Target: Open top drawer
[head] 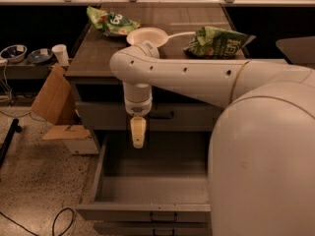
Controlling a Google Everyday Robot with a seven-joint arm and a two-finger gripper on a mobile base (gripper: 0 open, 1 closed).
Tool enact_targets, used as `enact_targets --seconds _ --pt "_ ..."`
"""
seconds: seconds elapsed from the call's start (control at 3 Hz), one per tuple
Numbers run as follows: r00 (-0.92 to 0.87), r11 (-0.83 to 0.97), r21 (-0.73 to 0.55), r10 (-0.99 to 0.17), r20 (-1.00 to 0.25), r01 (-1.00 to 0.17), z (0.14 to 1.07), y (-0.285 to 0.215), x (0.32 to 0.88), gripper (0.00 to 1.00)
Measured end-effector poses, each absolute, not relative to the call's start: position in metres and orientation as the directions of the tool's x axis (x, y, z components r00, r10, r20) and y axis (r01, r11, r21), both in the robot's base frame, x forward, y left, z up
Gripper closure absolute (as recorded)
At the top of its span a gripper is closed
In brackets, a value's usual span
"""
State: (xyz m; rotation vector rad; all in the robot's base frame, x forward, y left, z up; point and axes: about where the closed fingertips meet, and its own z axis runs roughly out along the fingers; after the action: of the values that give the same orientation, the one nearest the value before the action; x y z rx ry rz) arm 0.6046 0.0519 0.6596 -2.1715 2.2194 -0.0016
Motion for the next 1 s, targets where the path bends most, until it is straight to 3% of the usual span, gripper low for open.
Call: enact_targets --seconds 0.33,1.0 --pt "-0.022 0.023 -0.005 -0.999 -0.03 -1.0 0.6576 0.054 0.6027 0.13" --pt "-0.025 0.025 0.016 -0.999 -0.042 -1.0 0.6652 0.0524 0.5982 0.56"
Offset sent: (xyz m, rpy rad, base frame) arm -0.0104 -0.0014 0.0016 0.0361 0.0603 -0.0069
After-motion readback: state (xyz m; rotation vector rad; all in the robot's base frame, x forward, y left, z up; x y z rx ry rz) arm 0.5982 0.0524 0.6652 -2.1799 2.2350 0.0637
